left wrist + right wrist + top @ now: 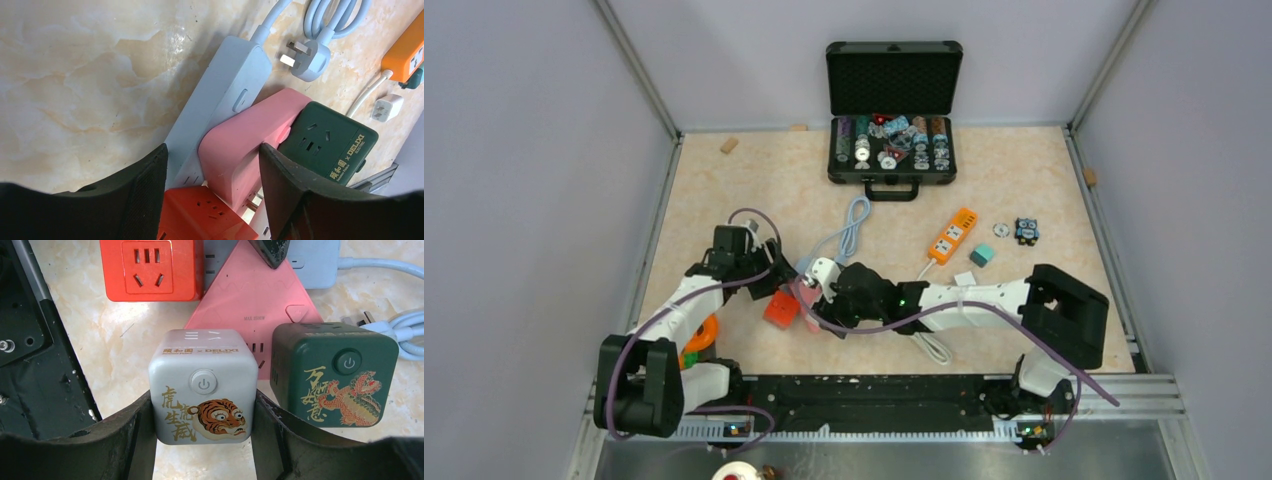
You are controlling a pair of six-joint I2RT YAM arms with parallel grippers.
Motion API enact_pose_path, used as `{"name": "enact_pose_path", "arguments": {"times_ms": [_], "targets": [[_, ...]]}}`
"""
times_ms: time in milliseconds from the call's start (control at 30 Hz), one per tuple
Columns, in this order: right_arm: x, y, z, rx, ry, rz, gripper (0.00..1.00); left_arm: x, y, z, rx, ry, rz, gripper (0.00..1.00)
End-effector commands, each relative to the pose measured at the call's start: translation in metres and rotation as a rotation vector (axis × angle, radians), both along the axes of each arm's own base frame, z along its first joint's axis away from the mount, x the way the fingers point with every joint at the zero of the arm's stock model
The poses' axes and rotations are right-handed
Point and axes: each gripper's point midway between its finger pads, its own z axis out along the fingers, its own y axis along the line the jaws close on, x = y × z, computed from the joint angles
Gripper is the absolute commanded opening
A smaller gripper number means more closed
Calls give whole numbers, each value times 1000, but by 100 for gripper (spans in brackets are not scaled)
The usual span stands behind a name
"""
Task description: Insert the plug
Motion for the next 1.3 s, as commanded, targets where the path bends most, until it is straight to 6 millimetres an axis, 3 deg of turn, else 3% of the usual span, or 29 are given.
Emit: {"name": "enact_pose_path", "arguments": {"times_ms": [0,167,500,933,1267], "targets": [[4,-52,-75,-328,55,-65,0,-29,-13,-19,-43,166,-10,57],[7,-48,-87,-383,84,-86,0,-32,-12,-32,-30,203,-15,55],[7,-61,-121,-477,104,-115,0,-33,-15,-42,-45,232,-28,51],[6,-88,-158,-681,77,-176,0,-30,-13,-38,-32,223,-28,51],[11,-104,-165,-802,-23,-239,0,-21,-9,-18,-10,173,-25,60]]}}
